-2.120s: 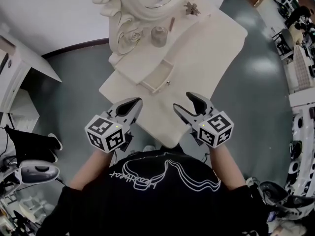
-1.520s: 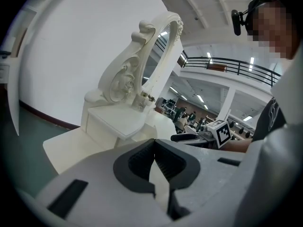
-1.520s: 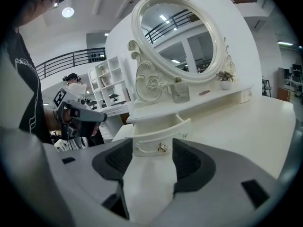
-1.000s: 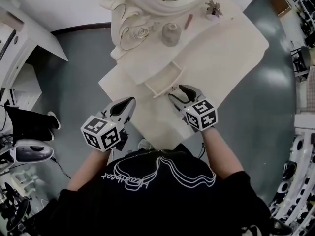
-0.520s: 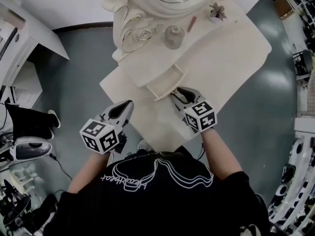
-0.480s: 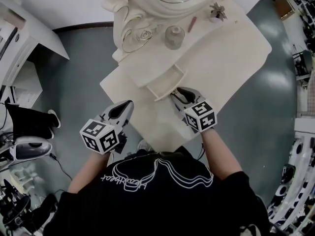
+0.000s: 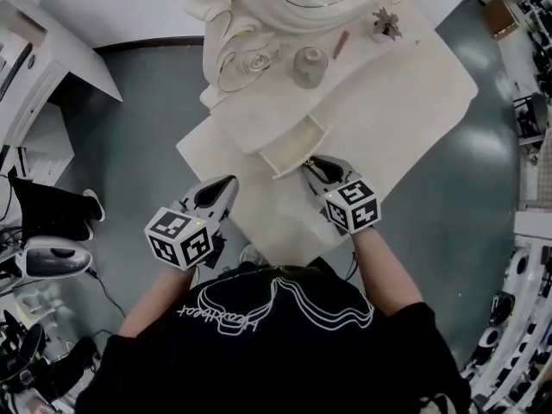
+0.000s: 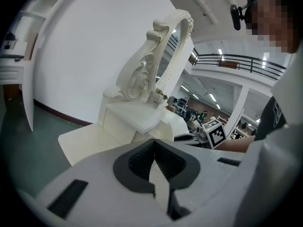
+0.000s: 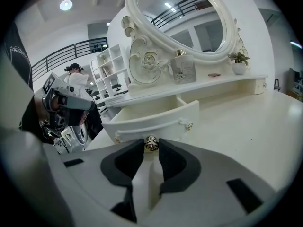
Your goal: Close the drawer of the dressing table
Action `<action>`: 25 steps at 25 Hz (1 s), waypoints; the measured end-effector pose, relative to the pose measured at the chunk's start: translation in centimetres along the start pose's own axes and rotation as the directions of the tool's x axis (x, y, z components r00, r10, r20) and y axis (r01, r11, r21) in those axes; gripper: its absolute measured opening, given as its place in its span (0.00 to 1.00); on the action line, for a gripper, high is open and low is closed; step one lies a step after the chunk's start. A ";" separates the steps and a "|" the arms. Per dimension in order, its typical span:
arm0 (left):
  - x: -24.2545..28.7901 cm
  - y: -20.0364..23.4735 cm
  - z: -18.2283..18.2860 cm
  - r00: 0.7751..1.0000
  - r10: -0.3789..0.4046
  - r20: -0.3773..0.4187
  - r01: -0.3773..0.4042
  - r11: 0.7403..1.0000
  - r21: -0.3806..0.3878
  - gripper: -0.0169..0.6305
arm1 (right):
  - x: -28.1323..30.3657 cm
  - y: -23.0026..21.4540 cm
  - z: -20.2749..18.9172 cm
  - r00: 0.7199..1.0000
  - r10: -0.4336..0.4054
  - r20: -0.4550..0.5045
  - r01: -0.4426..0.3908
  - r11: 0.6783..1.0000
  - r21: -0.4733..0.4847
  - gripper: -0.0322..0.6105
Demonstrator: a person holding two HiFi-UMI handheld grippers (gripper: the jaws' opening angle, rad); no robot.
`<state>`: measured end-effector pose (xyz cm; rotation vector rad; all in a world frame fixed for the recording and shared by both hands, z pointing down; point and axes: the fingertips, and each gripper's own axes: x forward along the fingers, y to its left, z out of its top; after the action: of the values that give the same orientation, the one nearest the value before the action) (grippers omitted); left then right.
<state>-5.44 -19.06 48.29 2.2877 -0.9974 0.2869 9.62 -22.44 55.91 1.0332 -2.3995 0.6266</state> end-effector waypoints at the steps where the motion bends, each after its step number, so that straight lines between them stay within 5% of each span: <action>1: 0.0 0.0 -0.1 1.000 0.002 -0.003 -0.002 1.000 0.003 0.03 | 0.0 0.0 0.0 1.000 -0.002 0.000 0.002 1.000 0.001 0.21; 25: -1.5 1.3 -0.6 1.000 0.028 -0.008 -0.028 0.999 -0.030 0.03 | 0.1 0.2 1.1 1.000 -0.006 -0.006 0.006 0.999 0.033 0.20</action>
<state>-7.38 -18.43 48.69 2.2459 -1.0236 0.2901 9.21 -22.97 55.06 1.0502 -2.3881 0.6676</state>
